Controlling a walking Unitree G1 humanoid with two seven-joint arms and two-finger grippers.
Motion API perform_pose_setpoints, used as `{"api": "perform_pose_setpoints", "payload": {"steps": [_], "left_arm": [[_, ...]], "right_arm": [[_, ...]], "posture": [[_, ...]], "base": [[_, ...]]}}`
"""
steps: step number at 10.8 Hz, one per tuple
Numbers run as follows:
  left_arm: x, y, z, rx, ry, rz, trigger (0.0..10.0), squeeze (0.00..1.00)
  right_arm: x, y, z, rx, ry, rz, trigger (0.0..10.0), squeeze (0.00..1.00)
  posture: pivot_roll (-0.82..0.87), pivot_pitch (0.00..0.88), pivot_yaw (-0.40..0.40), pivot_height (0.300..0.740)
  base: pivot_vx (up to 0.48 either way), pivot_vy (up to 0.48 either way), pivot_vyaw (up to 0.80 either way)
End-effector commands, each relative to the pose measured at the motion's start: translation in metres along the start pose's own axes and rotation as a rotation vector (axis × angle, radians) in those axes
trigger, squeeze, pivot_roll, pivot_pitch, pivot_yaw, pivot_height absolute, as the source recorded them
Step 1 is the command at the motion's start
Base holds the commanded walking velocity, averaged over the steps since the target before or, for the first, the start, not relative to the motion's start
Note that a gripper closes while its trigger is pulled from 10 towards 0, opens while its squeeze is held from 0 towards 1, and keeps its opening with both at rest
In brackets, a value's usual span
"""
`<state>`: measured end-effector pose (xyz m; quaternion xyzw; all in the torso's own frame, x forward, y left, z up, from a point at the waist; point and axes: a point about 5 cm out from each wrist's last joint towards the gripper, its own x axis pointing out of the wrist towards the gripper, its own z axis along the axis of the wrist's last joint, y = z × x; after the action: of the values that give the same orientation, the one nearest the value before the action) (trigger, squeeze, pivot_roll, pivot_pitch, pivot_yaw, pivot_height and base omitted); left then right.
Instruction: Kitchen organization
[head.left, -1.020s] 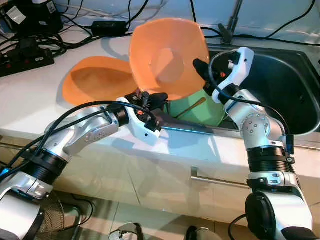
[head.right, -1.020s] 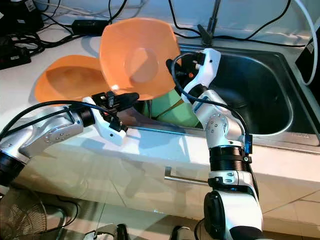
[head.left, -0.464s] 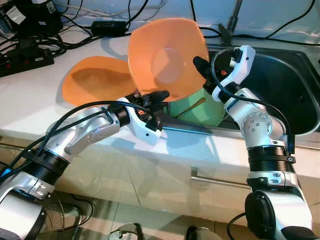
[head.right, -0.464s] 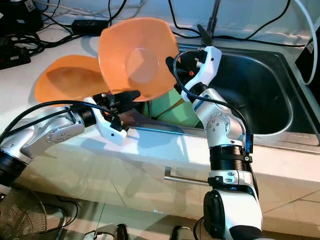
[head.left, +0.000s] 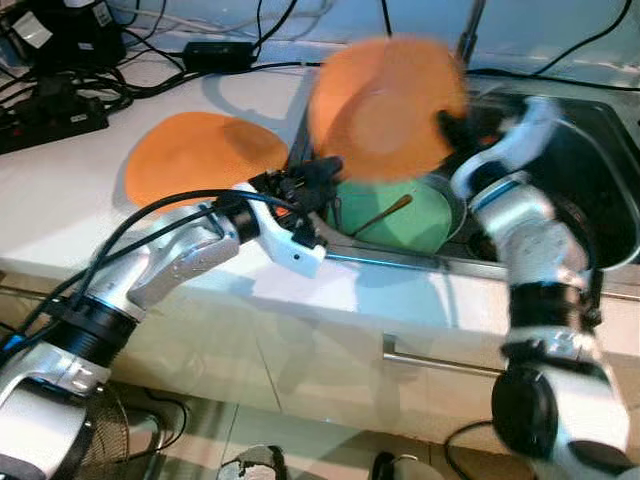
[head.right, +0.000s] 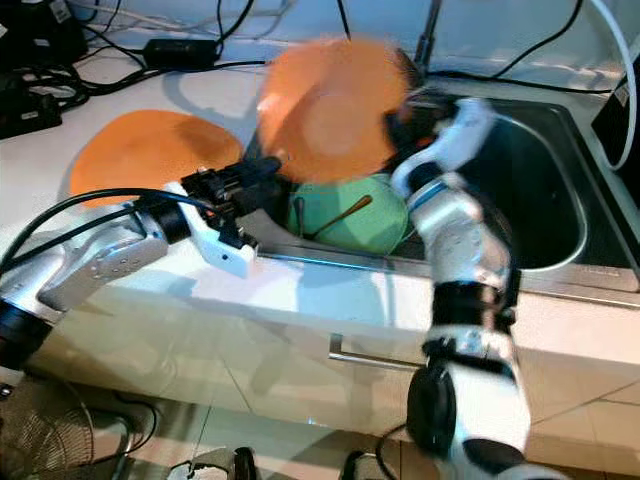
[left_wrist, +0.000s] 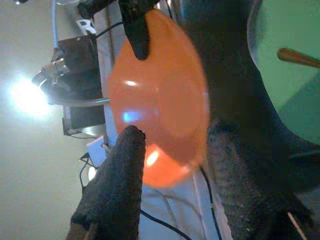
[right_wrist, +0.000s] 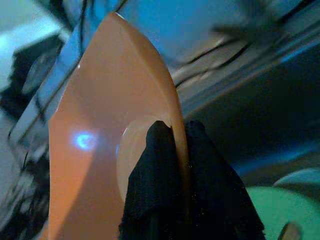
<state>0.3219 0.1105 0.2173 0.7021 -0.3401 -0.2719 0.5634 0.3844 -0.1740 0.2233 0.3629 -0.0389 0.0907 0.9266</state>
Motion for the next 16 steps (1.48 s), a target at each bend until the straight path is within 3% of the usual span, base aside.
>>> {"api": "perform_pose_setpoints", "payload": {"steps": [1,2,4,5,7,8,9,11,13,14,16], "left_arm": [[-0.002,0.001,-0.002,-0.046,0.027,0.025,10.0,0.0],[-0.003,-0.002,-0.006,-0.154,0.077,0.061,10.0,0.0],[0.005,-0.006,-0.006,-0.707,0.25,0.293,10.0,0.0],[0.009,-0.013,-0.002,-0.864,0.29,0.309,10.0,0.0],[0.019,-0.023,0.015,-1.257,0.319,0.392,10.0,0.0],[0.024,-0.029,0.026,-1.435,0.328,0.387,10.0,0.0],[0.028,-0.034,0.033,-1.517,0.346,0.348,10.0,0.0],[0.037,-0.036,0.048,-1.625,0.295,0.301,10.0,0.0],[0.036,-0.034,0.055,-1.594,0.259,0.29,10.0,0.0],[0.032,-0.037,0.05,-1.603,0.296,0.296,10.0,0.0],[0.026,-0.043,0.04,-1.621,0.355,0.33,10.0,0.0]], "right_arm": [[0.001,0.0,0.017,0.02,-0.085,-0.011,0.0,0.0],[0.0,-0.009,0.024,0.035,-0.126,-0.061,0.0,0.0],[-0.005,-0.029,0.022,-0.002,-0.167,-0.162,0.0,0.0],[-0.005,-0.033,0.016,-0.027,-0.151,-0.181,0.0,0.0],[-0.007,-0.042,0.003,-0.075,-0.119,-0.218,0.0,0.0],[-0.007,-0.046,-0.005,-0.122,-0.092,-0.232,2.9,0.0],[-0.008,-0.051,-0.012,-0.17,-0.071,-0.255,10.0,0.0],[-0.01,-0.056,-0.023,-0.228,-0.039,-0.268,10.0,0.0],[-0.012,-0.057,-0.031,-0.27,-0.028,-0.267,10.0,0.0],[-0.012,-0.053,-0.035,-0.362,-0.026,-0.239,10.0,0.0],[-0.012,-0.053,-0.042,-0.406,-0.017,-0.232,10.0,0.0]], "posture": [[0.09,0.103,0.021,0.74],[0.09,0.103,0.024,0.74],[0.09,0.104,0.022,0.74],[0.08,0.104,0.023,0.74],[0.08,0.102,0.024,0.74],[0.08,0.101,0.024,0.74],[0.08,0.098,0.024,0.74],[0.08,0.092,0.03,0.74],[0.07,0.08,0.035,0.74],[0.07,0.077,0.036,0.74],[0.07,0.067,0.035,0.74]], "base": [[0.0,0.0,0.0],[0.0,0.0,0.0],[0.0,0.0,0.0],[0.0,0.0,0.0],[0.0,0.0,0.0],[0.0,0.0,0.0],[0.0,0.0,0.0],[0.0,0.0,0.0],[0.0,0.0,0.0],[0.0,0.0,0.0],[0.0,0.0,0.0]]}}
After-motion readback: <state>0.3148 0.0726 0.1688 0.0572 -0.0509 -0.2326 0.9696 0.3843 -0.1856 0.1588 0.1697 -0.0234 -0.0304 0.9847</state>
